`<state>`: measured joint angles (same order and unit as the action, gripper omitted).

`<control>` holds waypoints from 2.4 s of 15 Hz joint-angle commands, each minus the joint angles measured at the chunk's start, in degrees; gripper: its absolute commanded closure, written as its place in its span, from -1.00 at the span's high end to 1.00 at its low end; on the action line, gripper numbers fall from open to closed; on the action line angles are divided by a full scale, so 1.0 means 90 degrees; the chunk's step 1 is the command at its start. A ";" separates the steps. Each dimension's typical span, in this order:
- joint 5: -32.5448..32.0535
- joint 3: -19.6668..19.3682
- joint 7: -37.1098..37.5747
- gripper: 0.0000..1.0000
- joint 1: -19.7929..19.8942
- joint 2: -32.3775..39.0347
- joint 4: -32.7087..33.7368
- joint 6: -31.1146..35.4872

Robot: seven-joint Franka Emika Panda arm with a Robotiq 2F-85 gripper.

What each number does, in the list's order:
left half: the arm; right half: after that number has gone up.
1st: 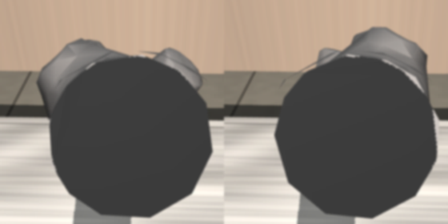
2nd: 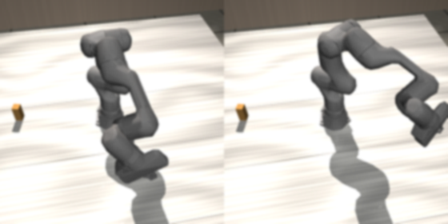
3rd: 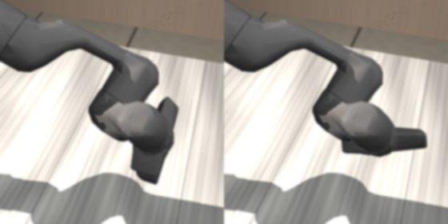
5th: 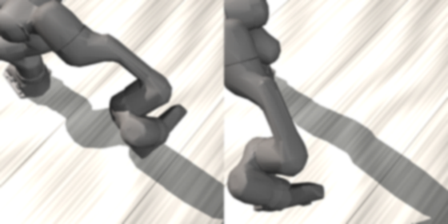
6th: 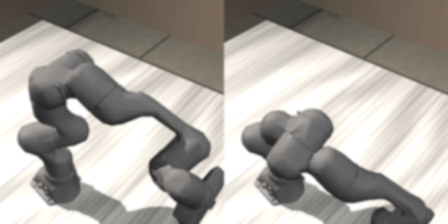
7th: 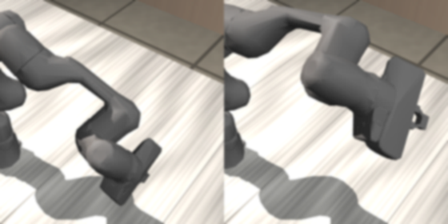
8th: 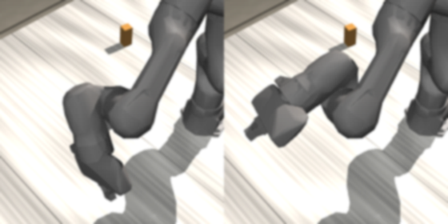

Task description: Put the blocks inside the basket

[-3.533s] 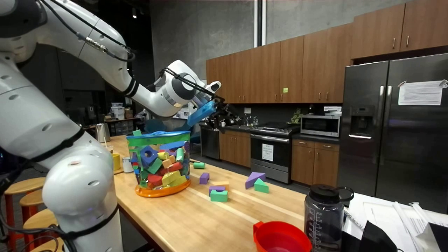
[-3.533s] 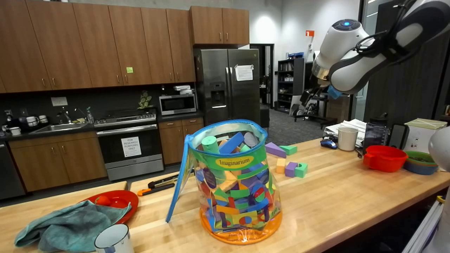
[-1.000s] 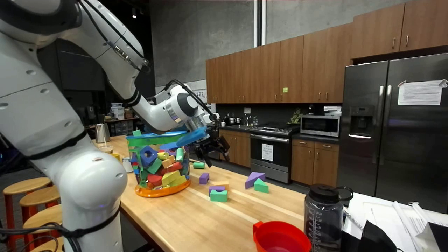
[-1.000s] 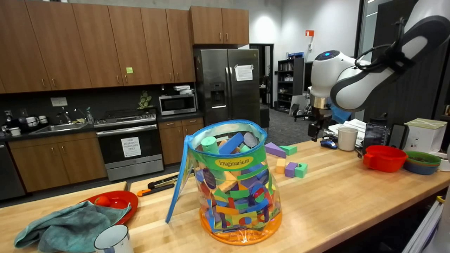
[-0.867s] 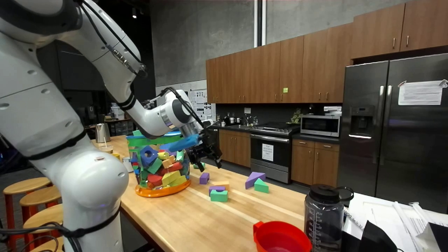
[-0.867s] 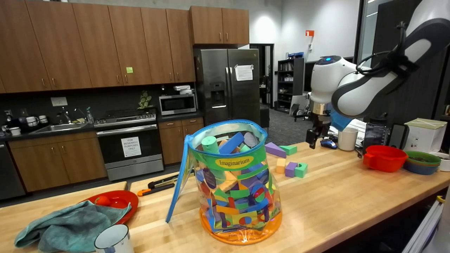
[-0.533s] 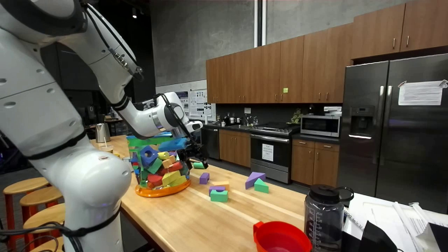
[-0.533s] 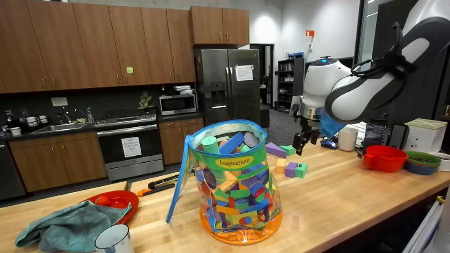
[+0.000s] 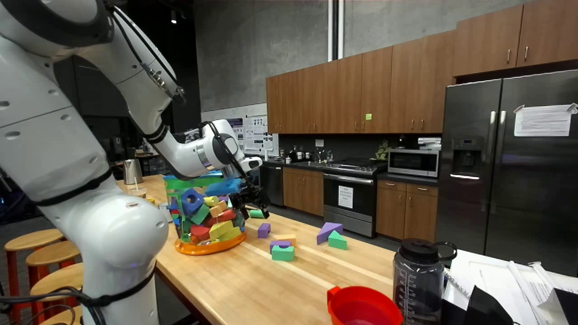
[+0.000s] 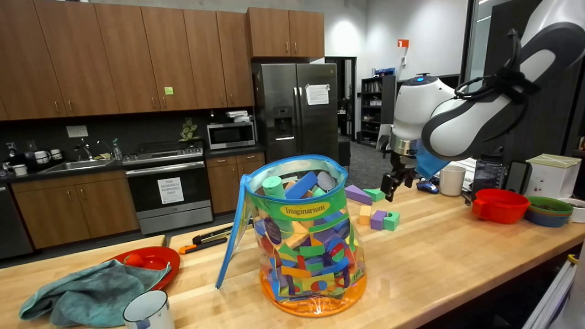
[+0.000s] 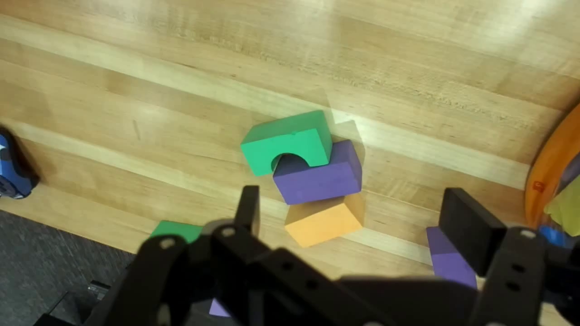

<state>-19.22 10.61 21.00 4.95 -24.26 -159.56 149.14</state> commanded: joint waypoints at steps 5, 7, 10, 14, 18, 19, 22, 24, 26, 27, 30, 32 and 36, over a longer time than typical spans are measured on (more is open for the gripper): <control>-0.0148 -0.0017 0.0468 1.00 0.0658 0.1016 0.1089 -0.0225; 0.0040 -0.0107 0.0469 1.00 0.0539 0.1283 0.1535 -0.0353; 0.0135 -0.0243 0.0359 1.00 0.0388 0.1551 0.2064 -0.0511; -0.0005 -0.0325 0.0388 1.00 0.0283 0.1370 0.1779 -0.0369; -0.0187 -0.0304 0.0601 1.00 0.0285 0.1714 0.1801 -0.0297; -0.0261 -0.0311 0.0671 1.00 0.0288 0.1846 0.1817 -0.0252; -0.0541 -0.0382 0.0966 1.00 0.0251 0.2238 0.1871 -0.0046; -0.0601 -0.0476 0.1062 1.00 0.0172 0.2391 0.1872 0.0060; -0.0477 -0.0576 0.0893 1.00 0.0042 0.2271 0.1767 -0.0015; -0.0474 -0.0608 0.0891 1.00 0.0003 0.2294 0.1767 -0.0014; -0.0500 -0.0630 0.0903 1.00 -0.0030 0.2289 0.1771 -0.0070; -0.0646 -0.0683 0.0973 1.00 -0.0051 0.2373 0.1781 -0.0187; -0.0809 -0.0821 0.0980 1.00 -0.0064 0.2494 0.1752 -0.0331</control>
<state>-24.94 4.91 29.07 5.24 -2.67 -143.90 147.25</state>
